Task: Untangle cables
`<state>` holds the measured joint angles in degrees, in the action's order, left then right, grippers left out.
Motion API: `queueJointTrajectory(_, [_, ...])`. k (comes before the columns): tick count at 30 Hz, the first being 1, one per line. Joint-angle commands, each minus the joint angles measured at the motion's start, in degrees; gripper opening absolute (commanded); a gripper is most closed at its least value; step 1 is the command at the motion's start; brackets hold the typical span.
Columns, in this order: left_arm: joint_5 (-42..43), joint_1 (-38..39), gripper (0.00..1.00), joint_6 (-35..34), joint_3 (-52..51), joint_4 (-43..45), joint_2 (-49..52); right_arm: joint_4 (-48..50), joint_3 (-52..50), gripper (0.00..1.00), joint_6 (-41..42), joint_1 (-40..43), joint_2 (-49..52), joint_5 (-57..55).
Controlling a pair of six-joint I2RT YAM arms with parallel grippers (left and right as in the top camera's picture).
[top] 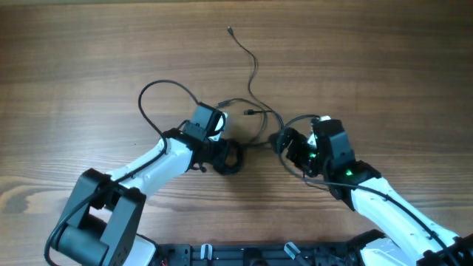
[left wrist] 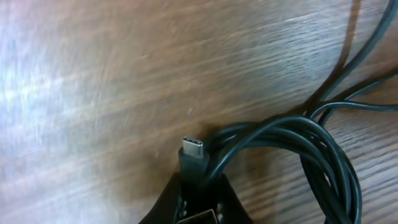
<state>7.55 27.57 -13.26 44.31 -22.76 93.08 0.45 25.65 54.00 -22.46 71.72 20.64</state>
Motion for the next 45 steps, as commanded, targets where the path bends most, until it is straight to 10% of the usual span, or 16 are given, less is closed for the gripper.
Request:
queueJointTrajectory(1, [7.28,-0.11,0.04,-11.04,1.20,-2.64,-6.58,3.85,0.11,0.89,-10.67,0.00,0.04,15.67])
queueJointTrajectory(2, [10.71,-0.11,0.04,-9.64,1.20,-2.47,-9.05,4.31,0.11,0.72,-9.42,0.02,0.04,17.46])
queueJointTrajectory(9, [13.49,-0.11,0.04,-3.43,1.18,-5.62,-25.90,5.27,0.11,0.77,18.69,0.00,0.07,8.66])
queueJointTrajectory(14, [24.11,-0.04,0.04,-3.45,1.18,-5.44,-27.23,8.98,0.11,0.61,25.68,-0.22,0.07,7.63])
queueJointTrajectory(19, [30.53,0.50,0.04,-3.48,0.98,-3.10,-27.12,12.44,0.11,0.04,33.51,-0.20,0.07,10.25])
queueJointTrajectory(34, [6.27,13.05,0.04,-20.65,0.92,14.03,-15.23,19.67,0.11,0.05,34.51,-0.20,0.07,17.42])
queueJointTrajectory(37, [6.27,13.03,0.04,-20.17,0.94,14.05,-14.80,18.21,0.11,0.17,32.92,-0.20,0.07,15.10])
queueJointTrajectory(42, [6.25,8.96,0.04,-20.00,0.92,9.66,-20.15,16.15,0.13,0.99,7.96,0.90,0.04,6.14])
queueJointTrajectory(45, [6.23,4.44,0.04,-18.12,0.92,4.70,-23.65,16.92,0.17,1.00,-2.82,5.81,-1.70,13.60])
